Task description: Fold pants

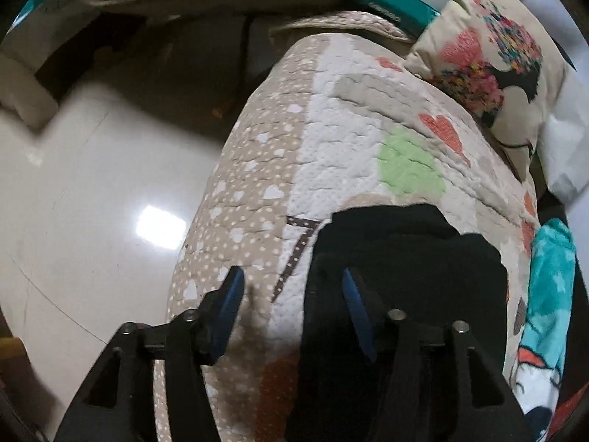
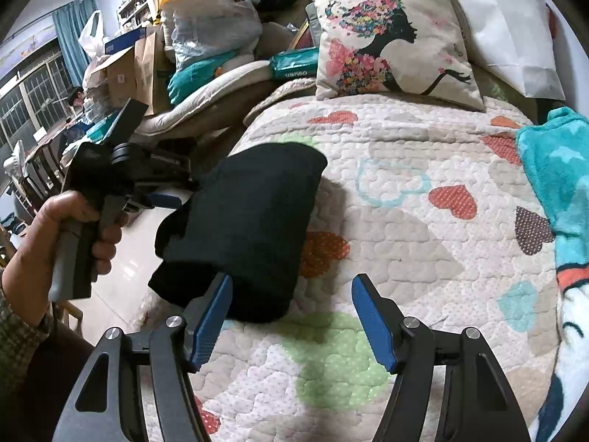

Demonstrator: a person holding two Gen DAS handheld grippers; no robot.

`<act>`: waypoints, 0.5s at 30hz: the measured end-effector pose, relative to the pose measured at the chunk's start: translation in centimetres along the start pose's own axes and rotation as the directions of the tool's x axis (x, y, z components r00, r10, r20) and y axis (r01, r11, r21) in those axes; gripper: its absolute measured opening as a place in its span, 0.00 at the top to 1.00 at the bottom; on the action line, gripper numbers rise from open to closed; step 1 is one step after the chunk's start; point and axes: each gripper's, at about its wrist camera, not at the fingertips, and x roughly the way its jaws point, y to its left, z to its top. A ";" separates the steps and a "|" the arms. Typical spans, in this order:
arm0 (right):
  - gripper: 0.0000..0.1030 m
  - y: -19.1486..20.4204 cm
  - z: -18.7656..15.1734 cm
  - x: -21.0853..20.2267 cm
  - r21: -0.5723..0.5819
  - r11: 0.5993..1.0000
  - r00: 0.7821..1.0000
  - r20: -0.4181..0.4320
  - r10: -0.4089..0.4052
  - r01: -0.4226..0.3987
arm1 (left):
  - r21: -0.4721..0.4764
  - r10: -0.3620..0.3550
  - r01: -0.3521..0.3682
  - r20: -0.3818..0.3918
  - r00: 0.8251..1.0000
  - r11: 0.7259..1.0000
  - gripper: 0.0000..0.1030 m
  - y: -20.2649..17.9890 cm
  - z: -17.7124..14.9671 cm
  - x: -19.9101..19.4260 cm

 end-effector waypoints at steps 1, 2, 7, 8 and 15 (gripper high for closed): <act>0.30 0.1 -0.1 0.1 -0.004 1.000 1.000 -0.003 0.001 -0.001 | -0.017 -0.015 0.015 -0.004 1.000 1.000 0.44 0.4 0.1 -0.1; 0.30 0.1 -0.1 0.2 -0.007 1.000 1.000 -0.003 0.001 -0.001 | -0.031 -0.031 0.031 -0.005 1.000 0.999 0.44 0.7 0.3 -0.2; 0.30 -0.2 0.0 0.1 0.000 1.000 1.000 0.012 -0.005 0.005 | -0.015 0.027 -0.026 0.099 0.995 1.000 0.44 1.1 -1.2 -3.1; 0.30 -0.2 0.1 0.0 0.004 1.000 1.000 0.014 -0.007 0.007 | 0.000 0.054 -0.055 0.139 0.989 0.999 0.44 0.9 -1.8 -4.0; 0.29 -1.3 0.1 -1.3 0.049 0.997 0.997 0.052 -0.061 0.058 | 0.079 0.177 -0.232 0.431 0.885 0.970 0.40 -2.0 -9.6 -10.4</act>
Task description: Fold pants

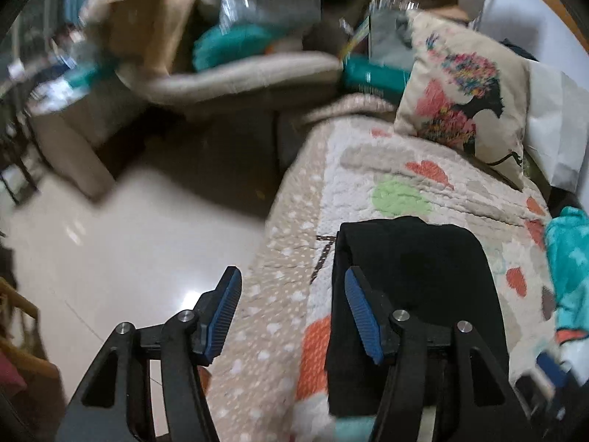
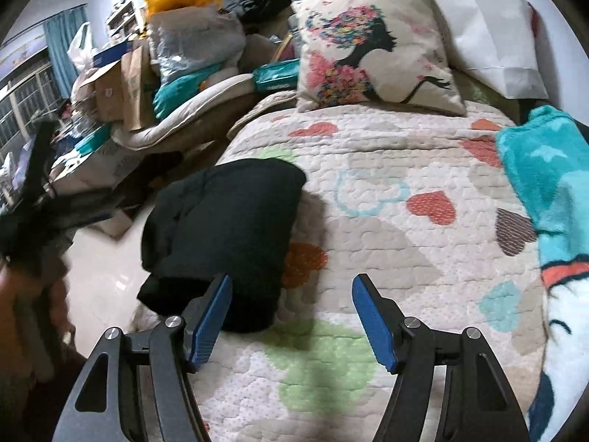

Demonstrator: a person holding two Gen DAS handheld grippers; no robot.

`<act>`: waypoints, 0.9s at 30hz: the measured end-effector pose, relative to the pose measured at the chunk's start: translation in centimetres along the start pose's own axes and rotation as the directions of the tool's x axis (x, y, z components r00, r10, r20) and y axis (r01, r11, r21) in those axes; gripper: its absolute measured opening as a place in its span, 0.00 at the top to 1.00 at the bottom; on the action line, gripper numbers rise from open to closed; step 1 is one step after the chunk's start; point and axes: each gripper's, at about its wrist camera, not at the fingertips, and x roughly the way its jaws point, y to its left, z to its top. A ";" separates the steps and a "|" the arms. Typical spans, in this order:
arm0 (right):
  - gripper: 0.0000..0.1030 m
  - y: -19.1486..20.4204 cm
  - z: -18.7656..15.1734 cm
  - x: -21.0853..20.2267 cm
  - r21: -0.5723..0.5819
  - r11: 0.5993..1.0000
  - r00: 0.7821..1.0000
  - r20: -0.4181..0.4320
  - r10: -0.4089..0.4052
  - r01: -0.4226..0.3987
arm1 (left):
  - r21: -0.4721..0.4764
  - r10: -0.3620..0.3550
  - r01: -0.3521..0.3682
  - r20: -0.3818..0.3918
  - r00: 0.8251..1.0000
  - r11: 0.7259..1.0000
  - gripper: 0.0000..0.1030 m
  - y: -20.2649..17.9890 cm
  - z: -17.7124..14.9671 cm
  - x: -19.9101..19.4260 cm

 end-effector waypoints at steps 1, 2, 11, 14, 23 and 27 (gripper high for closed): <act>0.29 -0.2 0.0 -0.2 0.012 1.000 1.000 0.003 0.000 0.000 | 0.001 0.019 -0.019 0.053 0.998 1.000 0.38 -0.2 -0.8 -1.9; 0.29 -0.5 0.0 -0.4 0.028 1.000 1.000 0.006 0.003 -0.003 | 0.000 0.032 -0.032 0.086 0.996 0.999 0.33 -0.2 -1.1 -3.0; 0.27 0.9 0.0 -3.9 -0.030 1.000 0.996 0.086 -0.001 0.003 | -0.039 0.157 -0.154 0.383 0.910 0.987 0.00 -1.6 -4.0 -13.4; 0.25 1.6 -0.2 -5.1 -0.047 0.999 0.993 0.118 -0.004 0.009 | -0.028 0.144 -0.144 0.365 0.920 0.989 0.00 -2.0 -4.1 -14.8; 0.22 2.1 -1.1 -7.3 -0.048 0.999 0.987 0.161 -0.016 0.024 | -0.022 0.141 -0.142 0.336 0.931 0.990 0.00 -2.6 -5.9 -16.9; 0.22 2.5 -1.4 -7.5 -0.067 0.998 0.987 0.162 -0.011 0.022 | 0.020 0.154 -0.167 0.291 0.944 0.986 0.00 -3.7 -6.5 -16.3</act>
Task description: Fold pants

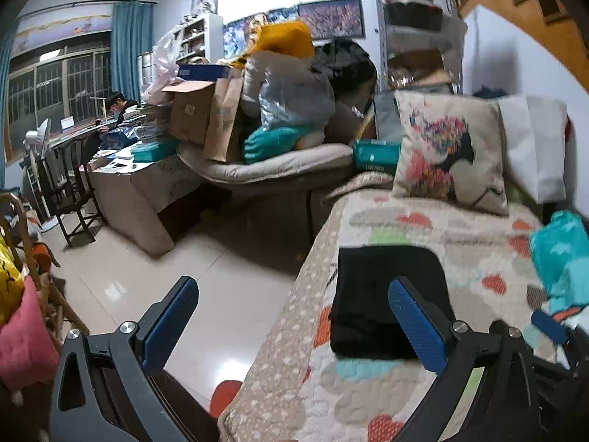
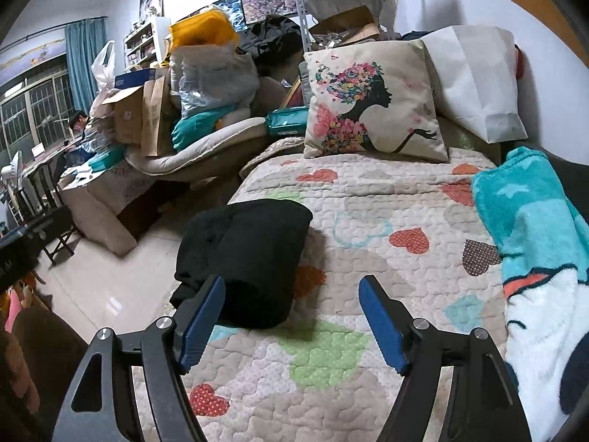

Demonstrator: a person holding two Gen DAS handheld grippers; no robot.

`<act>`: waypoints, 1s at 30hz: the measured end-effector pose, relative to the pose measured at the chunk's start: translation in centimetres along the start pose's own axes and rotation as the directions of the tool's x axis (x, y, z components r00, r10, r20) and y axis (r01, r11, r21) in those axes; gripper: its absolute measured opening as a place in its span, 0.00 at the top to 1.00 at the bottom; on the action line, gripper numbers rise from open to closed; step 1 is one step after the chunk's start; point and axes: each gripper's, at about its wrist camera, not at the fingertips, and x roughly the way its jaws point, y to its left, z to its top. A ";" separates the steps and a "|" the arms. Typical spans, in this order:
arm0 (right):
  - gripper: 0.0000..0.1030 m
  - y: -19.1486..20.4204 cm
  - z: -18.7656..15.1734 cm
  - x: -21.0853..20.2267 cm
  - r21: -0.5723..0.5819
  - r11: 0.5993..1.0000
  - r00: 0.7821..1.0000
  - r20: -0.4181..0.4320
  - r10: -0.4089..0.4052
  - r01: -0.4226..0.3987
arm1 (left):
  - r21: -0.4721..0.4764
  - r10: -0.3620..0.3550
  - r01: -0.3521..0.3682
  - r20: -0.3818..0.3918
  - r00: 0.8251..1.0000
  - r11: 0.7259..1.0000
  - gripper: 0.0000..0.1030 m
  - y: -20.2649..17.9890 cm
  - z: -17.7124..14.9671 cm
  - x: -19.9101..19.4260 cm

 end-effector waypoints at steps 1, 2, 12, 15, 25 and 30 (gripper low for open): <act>0.22 0.1 -0.1 0.0 -0.008 1.000 1.000 0.001 0.001 -0.001 | 0.017 0.001 -0.001 -0.015 1.000 1.000 0.00 -0.4 -0.3 0.1; 0.22 0.3 -0.1 -0.1 -0.015 1.000 1.000 0.002 0.000 0.000 | 0.033 0.005 -0.004 -0.027 1.000 0.999 0.00 -0.7 -0.4 0.3; 0.21 0.3 -0.4 0.5 -0.007 1.000 1.000 -0.017 -0.009 0.009 | 0.063 -0.018 0.024 -0.089 0.996 0.998 0.00 -1.5 -1.3 1.3; 0.21 0.4 -0.4 0.6 -0.011 1.000 1.000 -0.022 -0.011 0.011 | 0.059 -0.045 0.051 -0.105 0.993 0.997 0.00 -1.6 -1.4 1.5; 0.20 0.5 -0.5 0.7 -0.015 1.000 1.000 -0.023 -0.015 0.014 | 0.055 -0.076 0.085 -0.155 0.985 0.995 0.00 -1.7 -1.9 2.0; 0.20 0.4 -0.6 0.8 -0.016 1.000 1.000 -0.025 -0.016 0.016 | 0.064 -0.091 0.104 -0.178 0.980 0.993 0.00 -2.0 -2.1 2.1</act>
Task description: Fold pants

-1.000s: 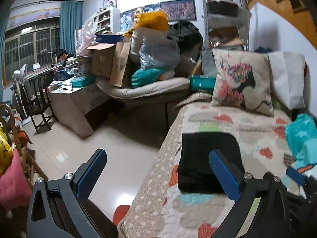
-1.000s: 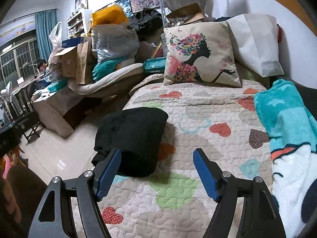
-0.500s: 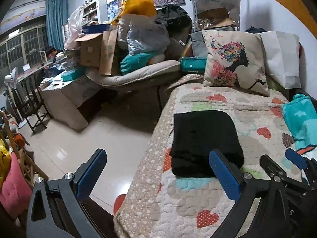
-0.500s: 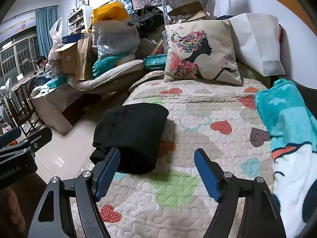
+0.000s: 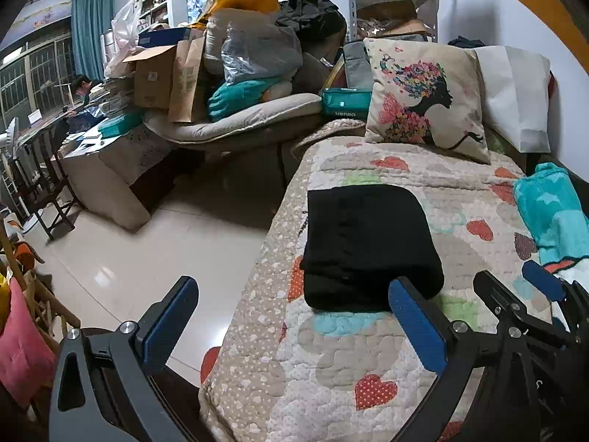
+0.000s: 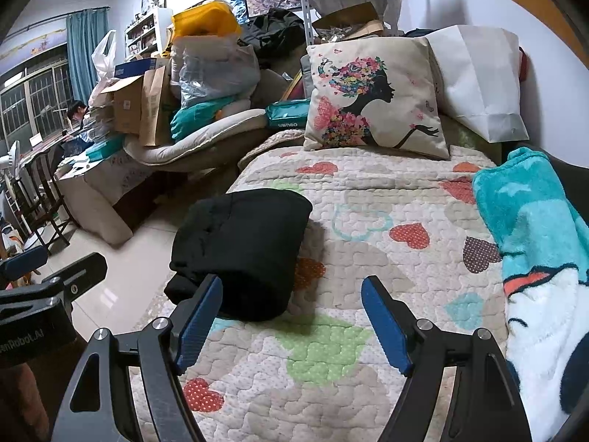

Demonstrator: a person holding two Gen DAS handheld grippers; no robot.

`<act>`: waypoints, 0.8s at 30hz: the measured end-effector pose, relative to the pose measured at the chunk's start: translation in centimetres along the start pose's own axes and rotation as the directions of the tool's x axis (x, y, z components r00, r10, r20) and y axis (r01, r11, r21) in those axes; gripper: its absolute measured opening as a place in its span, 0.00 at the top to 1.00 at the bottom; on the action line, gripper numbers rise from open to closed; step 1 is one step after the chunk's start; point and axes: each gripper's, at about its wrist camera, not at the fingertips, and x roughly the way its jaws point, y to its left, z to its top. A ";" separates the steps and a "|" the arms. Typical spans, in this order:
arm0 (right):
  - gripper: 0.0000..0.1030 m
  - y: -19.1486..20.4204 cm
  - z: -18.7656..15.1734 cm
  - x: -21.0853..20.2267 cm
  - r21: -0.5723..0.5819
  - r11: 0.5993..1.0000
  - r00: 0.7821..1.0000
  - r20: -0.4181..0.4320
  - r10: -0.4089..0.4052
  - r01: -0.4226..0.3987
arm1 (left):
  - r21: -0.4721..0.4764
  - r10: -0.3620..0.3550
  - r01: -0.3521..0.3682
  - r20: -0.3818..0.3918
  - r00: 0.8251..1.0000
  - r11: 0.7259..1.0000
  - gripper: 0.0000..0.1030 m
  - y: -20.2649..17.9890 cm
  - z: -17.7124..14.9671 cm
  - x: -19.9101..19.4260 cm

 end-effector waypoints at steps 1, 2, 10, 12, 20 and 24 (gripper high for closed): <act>0.20 0.0 0.0 0.0 0.001 1.000 1.000 0.000 0.000 0.000 | 0.002 -0.005 0.005 -0.006 1.000 1.000 0.00 -0.1 -0.1 0.1; 0.20 0.0 0.0 0.0 0.000 1.000 1.000 0.000 0.000 0.000 | 0.003 -0.010 0.010 -0.012 1.000 1.000 0.00 -0.1 -0.1 0.2; 0.19 -0.5 -0.2 0.1 0.004 1.000 1.000 -0.006 -0.004 0.004 | -0.004 -0.034 0.034 -0.044 0.998 0.999 0.00 -0.1 -0.3 0.6; 0.19 -0.6 -0.2 0.2 0.004 1.000 1.000 -0.008 -0.005 0.005 | -0.007 -0.039 0.039 -0.046 0.998 0.999 0.00 -0.1 -0.3 0.6; 0.19 -0.6 -0.3 0.3 -0.002 1.000 1.000 -0.011 -0.007 0.007 | -0.014 -0.058 0.057 -0.060 0.997 0.998 0.00 0.0 -0.5 0.9; 0.19 -0.7 -0.3 0.4 -0.004 1.000 1.000 -0.012 -0.007 0.007 | -0.016 -0.060 0.059 -0.060 0.996 0.998 0.00 -0.1 -0.6 0.9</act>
